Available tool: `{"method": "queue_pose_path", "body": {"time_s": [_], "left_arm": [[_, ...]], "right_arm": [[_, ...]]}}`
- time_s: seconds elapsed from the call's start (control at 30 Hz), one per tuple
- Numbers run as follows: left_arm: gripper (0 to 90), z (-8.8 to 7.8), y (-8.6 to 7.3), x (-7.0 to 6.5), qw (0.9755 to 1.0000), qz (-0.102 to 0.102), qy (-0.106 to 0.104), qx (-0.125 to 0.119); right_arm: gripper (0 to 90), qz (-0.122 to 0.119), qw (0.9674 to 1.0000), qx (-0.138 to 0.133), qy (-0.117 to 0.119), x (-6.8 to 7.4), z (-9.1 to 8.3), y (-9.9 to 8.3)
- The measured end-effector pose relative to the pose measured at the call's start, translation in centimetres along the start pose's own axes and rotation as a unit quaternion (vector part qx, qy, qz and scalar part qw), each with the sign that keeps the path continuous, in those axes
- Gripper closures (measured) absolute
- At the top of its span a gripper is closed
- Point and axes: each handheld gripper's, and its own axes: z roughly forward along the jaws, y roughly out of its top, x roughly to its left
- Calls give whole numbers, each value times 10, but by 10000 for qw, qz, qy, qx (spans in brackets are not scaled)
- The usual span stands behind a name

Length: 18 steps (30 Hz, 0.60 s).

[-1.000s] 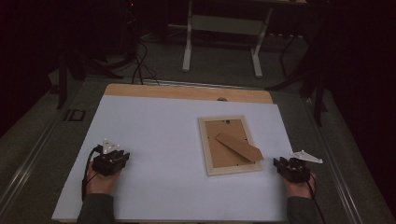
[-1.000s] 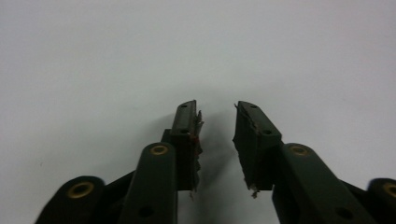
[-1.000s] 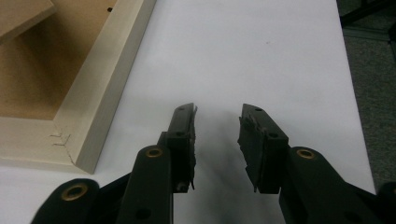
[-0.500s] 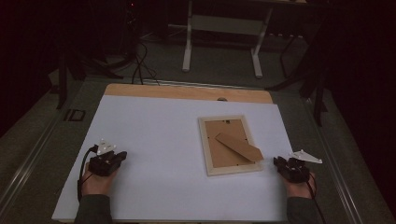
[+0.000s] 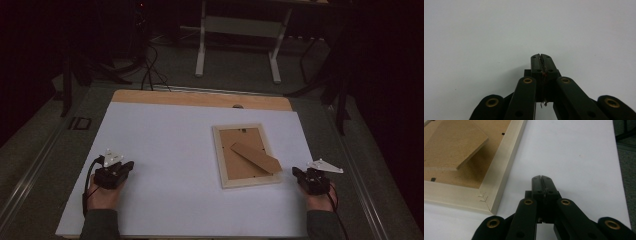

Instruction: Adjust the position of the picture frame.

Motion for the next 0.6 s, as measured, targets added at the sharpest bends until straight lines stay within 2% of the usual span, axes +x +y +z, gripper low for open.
{"method": "queue_pose_path", "body": {"time_s": [0.27,0.6], "left_arm": [[888,-2,-2,0,10000,-7,17,-71],[688,1,-2,0,9999,-57,58,-93]], "right_arm": [[899,-115,9998,61,140,4,9,7],[900,-68,9994,108,326,8,23,10]]}}
